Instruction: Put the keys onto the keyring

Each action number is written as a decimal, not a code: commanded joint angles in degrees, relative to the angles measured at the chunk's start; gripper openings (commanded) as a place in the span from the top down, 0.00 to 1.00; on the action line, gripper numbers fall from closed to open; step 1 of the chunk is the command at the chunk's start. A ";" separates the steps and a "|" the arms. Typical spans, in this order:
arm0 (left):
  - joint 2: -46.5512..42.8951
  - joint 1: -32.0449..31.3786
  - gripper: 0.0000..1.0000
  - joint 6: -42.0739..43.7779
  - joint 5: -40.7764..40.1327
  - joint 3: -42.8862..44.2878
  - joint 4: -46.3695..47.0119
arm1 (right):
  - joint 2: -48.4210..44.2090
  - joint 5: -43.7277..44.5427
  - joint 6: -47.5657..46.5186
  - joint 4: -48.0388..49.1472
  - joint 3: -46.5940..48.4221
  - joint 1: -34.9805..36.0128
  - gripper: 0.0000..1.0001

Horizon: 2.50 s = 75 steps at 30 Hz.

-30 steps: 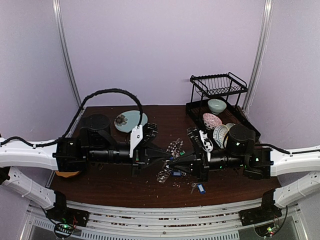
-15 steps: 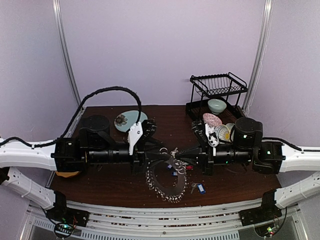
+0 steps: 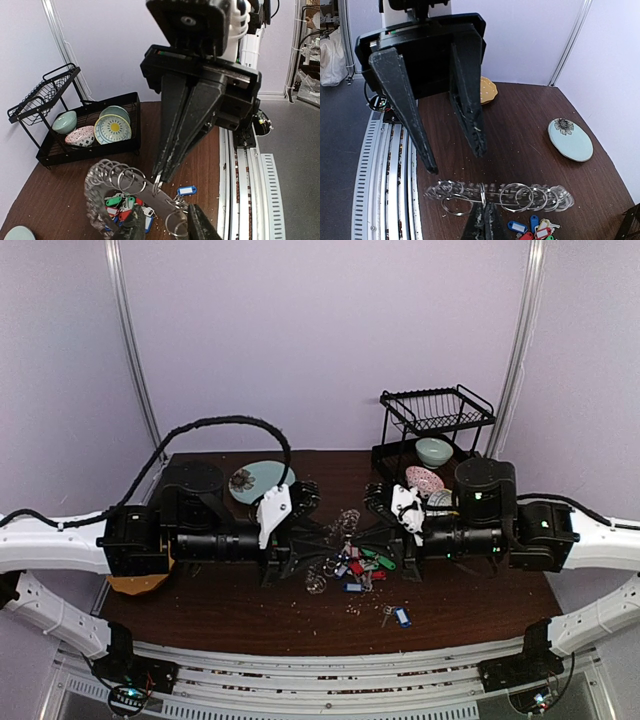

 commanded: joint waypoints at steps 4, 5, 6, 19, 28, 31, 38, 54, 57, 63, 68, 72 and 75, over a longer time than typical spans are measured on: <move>1.47 -0.23 0.79 2.08 -1.15 1.61 3.74 | -0.86 -4.01 -0.39 6.39 -0.39 0.85 1.00; 1.59 -0.27 0.82 2.11 -0.89 1.59 4.16 | -0.84 -4.17 -0.25 6.91 -0.61 0.85 1.00; 1.69 -0.28 0.83 2.34 -0.38 1.67 4.38 | -0.82 -4.36 0.04 7.36 -0.80 0.99 1.00; 2.48 -1.02 0.85 2.77 0.53 0.85 7.38 | -0.22 -6.52 1.05 9.44 -1.13 1.21 1.00; -0.72 -1.07 1.00 4.39 -2.08 -2.41 8.95 | -3.22 -6.94 2.12 11.21 -3.34 1.09 0.96; -3.95 -1.07 1.00 7.94 0.39 -5.35 13.44 | -5.70 -5.44 2.18 13.10 -5.70 0.75 0.72; -10.68 -2.92 1.00 32.58 5.94 -5.68 10.58 | -11.35 -14.12 0.76 15.85 -8.22 0.14 0.62; -5.12 -16.79 1.00 67.47 -11.27 7.30 -4.87 | -10.41 -18.78 -6.84 15.31 -4.46 0.22 0.62; -4.18 -16.80 1.00 68.84 -11.48 7.50 -3.07 | -10.75 -19.16 -8.17 15.57 -3.91 0.19 0.62; -3.07 -16.71 1.00 68.17 -11.66 8.54 -1.61 | -8.66 -20.17 -10.75 13.66 -1.43 0.25 0.62; -2.53 -16.71 1.00 63.67 -13.05 7.91 1.59 | -7.39 -22.06 -11.01 11.90 -0.14 0.20 0.62; -2.08 -16.00 1.00 51.20 -18.68 5.06 7.82 | -7.34 -22.64 -10.07 11.61 -0.04 0.23 0.62; -2.88 -15.58 1.00 44.51 -20.19 3.60 8.62 | -6.86 -21.67 -9.83 10.37 0.20 0.30 0.62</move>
